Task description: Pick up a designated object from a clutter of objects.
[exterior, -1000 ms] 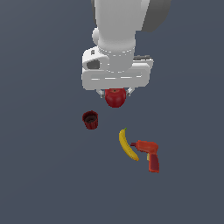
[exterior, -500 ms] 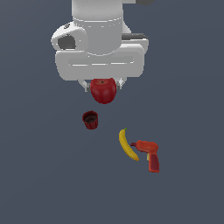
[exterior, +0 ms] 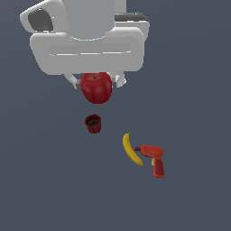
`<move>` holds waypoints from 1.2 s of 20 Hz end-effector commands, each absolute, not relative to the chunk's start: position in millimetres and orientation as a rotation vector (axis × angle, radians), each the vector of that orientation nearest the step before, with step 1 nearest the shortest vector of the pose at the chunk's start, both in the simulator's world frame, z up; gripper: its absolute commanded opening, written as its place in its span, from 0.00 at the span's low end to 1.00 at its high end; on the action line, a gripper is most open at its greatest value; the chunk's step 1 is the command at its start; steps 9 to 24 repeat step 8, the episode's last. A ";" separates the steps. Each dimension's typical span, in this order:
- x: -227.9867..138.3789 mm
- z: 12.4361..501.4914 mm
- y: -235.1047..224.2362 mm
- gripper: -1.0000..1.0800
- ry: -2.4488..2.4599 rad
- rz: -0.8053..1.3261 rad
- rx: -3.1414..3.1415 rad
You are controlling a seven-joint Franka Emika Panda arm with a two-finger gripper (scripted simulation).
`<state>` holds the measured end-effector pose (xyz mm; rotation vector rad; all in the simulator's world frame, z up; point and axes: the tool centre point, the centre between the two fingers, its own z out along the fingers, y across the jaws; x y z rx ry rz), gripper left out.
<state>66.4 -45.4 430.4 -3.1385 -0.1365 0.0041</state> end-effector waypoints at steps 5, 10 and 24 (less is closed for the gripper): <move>72.9 441.2 -50.6 0.00 -0.137 0.000 -3.139; 73.5 442.1 -51.1 0.00 -0.137 0.000 -3.139; 73.5 442.1 -51.1 0.00 -0.137 0.000 -3.139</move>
